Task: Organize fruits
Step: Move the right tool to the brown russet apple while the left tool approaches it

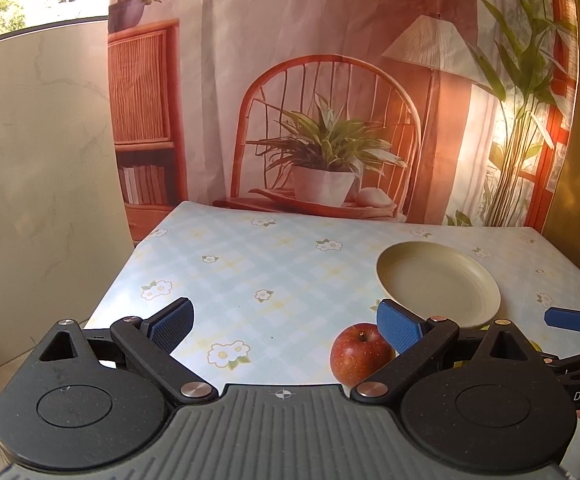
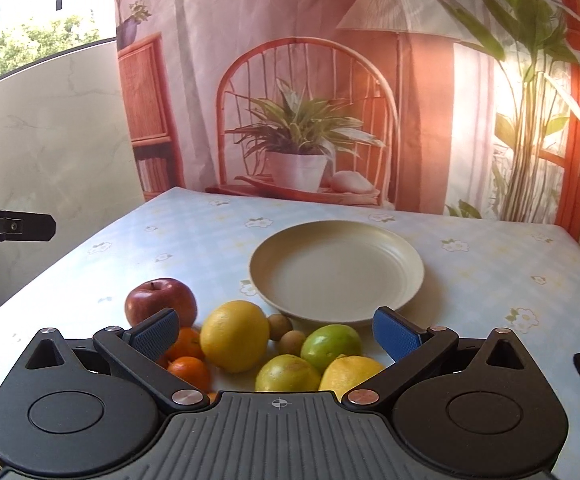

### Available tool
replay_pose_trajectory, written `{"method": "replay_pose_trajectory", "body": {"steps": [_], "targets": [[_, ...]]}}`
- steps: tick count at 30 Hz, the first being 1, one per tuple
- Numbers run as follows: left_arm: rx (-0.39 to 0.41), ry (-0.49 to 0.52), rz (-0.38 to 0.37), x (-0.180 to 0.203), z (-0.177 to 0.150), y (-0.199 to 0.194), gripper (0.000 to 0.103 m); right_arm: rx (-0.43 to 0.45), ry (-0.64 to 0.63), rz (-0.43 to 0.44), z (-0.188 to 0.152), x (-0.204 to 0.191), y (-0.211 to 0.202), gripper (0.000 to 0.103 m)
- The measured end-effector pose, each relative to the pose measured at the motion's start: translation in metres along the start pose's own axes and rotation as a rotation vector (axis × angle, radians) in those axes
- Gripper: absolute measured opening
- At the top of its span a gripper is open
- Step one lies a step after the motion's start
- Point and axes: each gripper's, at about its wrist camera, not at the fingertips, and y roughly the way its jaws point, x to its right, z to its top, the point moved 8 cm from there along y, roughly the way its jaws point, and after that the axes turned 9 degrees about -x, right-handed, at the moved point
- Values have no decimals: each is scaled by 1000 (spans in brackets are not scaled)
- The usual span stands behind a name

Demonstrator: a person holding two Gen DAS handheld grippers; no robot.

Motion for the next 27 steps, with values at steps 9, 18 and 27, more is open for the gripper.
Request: {"method": "replay_pose_trajectory", "body": {"steps": [9, 18, 27], "targets": [[-36, 84, -40, -8, -22, 8, 79, -157, -103, 168, -14, -63, 16, 101], [-106, 117, -105, -2, -47, 28, 74, -281, -119, 206, -39, -89, 30, 76], [-133, 94, -161, 5, -55, 35, 74, -291, -133, 215, -41, -95, 29, 59]]}}
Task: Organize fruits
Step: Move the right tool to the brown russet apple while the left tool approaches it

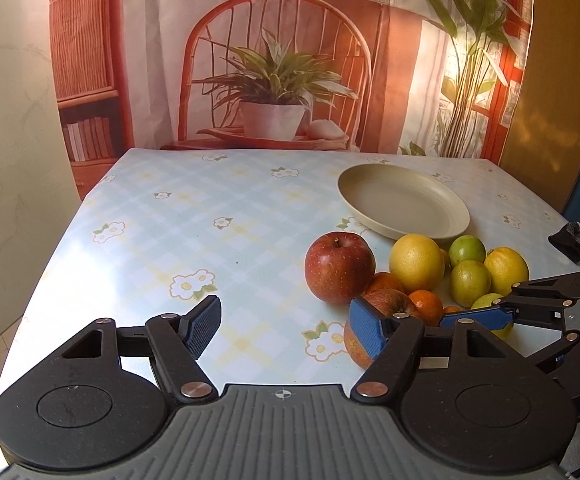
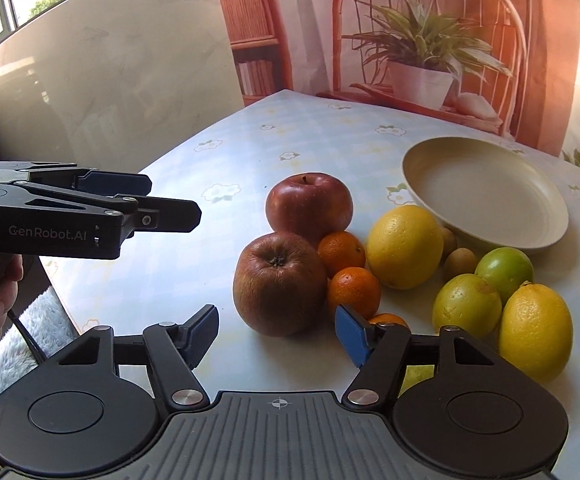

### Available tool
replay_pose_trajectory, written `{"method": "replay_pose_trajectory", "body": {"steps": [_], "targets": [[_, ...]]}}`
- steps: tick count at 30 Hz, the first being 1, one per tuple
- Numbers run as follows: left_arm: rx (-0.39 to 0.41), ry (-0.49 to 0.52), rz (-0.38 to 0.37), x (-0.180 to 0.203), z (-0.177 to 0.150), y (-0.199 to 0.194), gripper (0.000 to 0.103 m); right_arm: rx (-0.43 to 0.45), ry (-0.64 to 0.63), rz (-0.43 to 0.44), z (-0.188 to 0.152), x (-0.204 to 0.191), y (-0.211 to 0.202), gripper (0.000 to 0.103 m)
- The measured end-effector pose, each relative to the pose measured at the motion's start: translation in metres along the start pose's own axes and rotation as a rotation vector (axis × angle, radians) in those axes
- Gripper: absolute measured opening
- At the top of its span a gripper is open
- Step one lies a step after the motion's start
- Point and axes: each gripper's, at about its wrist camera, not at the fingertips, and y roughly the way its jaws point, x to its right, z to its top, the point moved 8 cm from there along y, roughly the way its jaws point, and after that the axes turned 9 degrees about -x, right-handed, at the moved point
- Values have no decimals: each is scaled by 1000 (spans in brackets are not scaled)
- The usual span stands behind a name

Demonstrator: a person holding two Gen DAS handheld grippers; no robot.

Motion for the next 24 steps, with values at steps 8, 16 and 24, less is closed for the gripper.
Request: {"method": "replay_pose_trajectory", "body": {"steps": [8, 16, 24], "targets": [[-38, -15, -55, 9, 3, 14, 72, -40, 9, 33, -3, 2, 18, 56], [-86, 15, -147, 33, 4, 34, 62, -35, -7, 35, -1, 2, 26, 56], [-125, -32, -241, 37, 5, 48, 47, -19, -17, 33, -1, 4, 29, 56]]}}
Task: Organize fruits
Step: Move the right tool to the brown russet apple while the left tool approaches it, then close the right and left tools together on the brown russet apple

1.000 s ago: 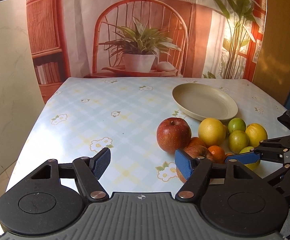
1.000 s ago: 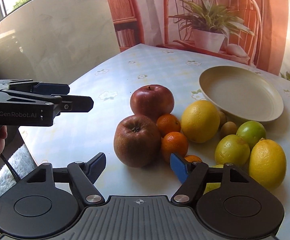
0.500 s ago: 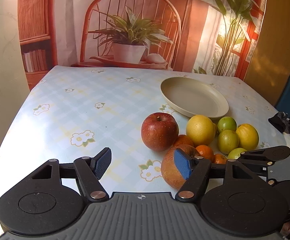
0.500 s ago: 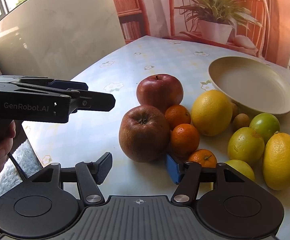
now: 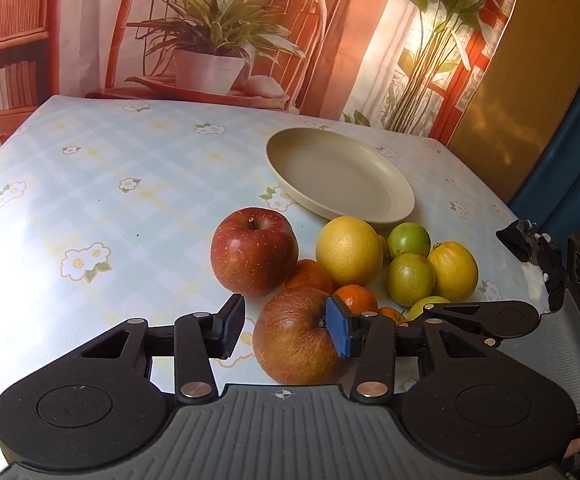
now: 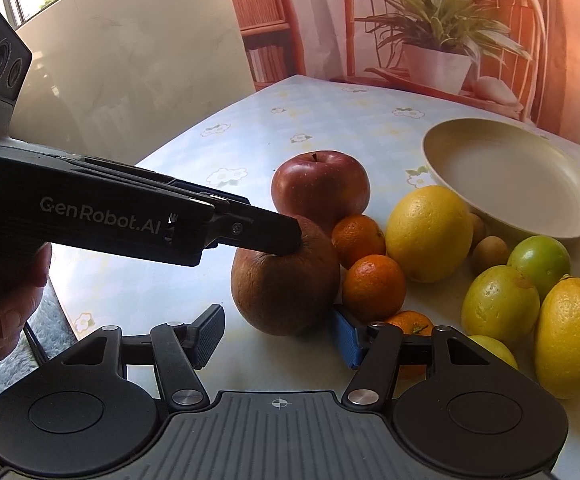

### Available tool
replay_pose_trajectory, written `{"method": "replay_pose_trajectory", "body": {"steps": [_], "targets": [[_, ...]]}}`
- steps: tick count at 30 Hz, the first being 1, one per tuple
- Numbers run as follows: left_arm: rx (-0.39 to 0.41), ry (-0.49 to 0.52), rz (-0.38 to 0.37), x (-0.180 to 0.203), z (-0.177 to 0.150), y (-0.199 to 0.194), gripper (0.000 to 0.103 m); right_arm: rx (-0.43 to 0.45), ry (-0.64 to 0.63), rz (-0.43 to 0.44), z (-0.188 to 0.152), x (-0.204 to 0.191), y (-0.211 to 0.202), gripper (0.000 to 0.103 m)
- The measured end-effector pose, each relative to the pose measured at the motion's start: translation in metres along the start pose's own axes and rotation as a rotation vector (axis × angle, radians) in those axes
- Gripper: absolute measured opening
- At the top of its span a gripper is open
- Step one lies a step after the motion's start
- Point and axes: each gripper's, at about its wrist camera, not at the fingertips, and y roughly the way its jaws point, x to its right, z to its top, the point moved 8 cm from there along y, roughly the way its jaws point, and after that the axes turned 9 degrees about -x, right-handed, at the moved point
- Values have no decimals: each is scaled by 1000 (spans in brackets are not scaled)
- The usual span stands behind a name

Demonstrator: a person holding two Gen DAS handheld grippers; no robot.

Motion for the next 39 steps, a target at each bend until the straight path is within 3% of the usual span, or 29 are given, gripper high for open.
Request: {"method": "replay_pose_trajectory", "body": {"steps": [6, 18, 30, 39], "targets": [[-11, -44, -77, -6, -4, 3, 40, 16, 7, 3, 2, 0, 2, 53], [31, -31, -78, 2, 5, -14, 39, 68, 6, -6, 9, 0, -11, 52], [149, 35, -85, 31, 73, -36, 39, 193, -31, -46, 62, 29, -59, 52], [150, 95, -94, 54, 125, -11, 39, 218, -36, -98, 95, 88, -64, 52]]}}
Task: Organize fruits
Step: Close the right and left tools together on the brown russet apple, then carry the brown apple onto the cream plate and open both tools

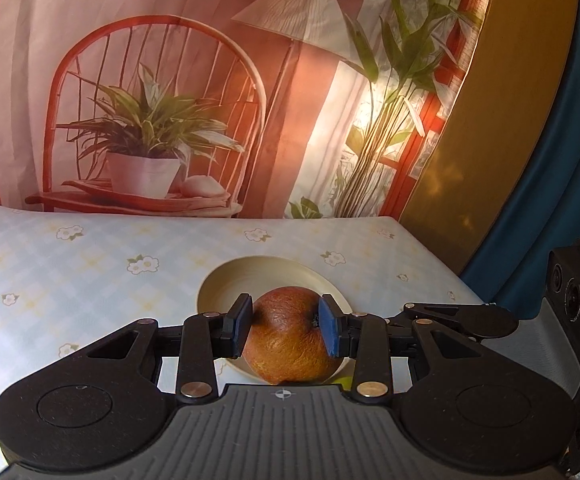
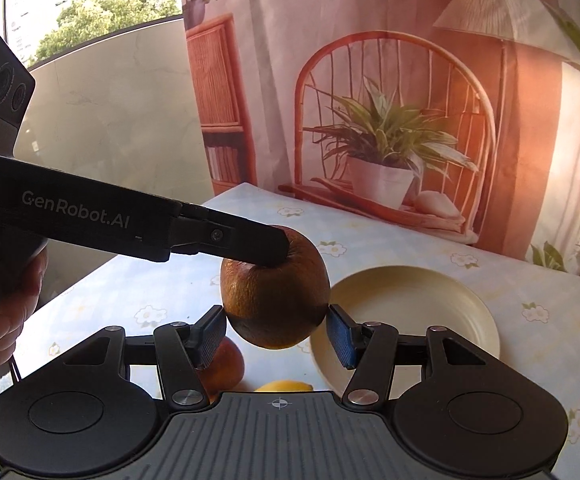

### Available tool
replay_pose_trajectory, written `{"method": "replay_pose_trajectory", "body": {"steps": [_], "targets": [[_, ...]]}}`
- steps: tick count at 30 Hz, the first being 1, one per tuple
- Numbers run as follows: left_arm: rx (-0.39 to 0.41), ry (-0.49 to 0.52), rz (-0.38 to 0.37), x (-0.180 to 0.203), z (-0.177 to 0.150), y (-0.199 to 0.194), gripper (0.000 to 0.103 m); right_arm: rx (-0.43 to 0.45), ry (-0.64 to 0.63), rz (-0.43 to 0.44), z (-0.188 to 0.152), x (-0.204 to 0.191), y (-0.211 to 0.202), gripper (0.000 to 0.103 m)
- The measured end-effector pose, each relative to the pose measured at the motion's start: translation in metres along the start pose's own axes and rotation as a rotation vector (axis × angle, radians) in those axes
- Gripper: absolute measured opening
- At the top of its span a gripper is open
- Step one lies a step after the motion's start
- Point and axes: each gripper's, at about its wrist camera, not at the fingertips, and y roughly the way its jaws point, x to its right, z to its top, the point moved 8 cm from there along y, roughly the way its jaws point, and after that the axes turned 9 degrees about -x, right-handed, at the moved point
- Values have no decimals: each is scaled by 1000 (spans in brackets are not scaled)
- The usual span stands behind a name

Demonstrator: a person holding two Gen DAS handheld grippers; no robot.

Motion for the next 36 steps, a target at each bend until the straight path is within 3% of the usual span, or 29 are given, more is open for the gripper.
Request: {"method": "replay_pose_trajectory", "body": {"steps": [8, 20, 36], "targets": [[-55, 25, -10, -10, 25, 52, 39, -29, 30, -14, 8, 49, 35, 52], [-166, -76, 11, -53, 29, 124, 38, -167, 39, 8, 8, 82, 109, 52], [-186, -100, 51, -67, 27, 139, 36, -249, 46, 42, 9, 88, 138, 52]]}}
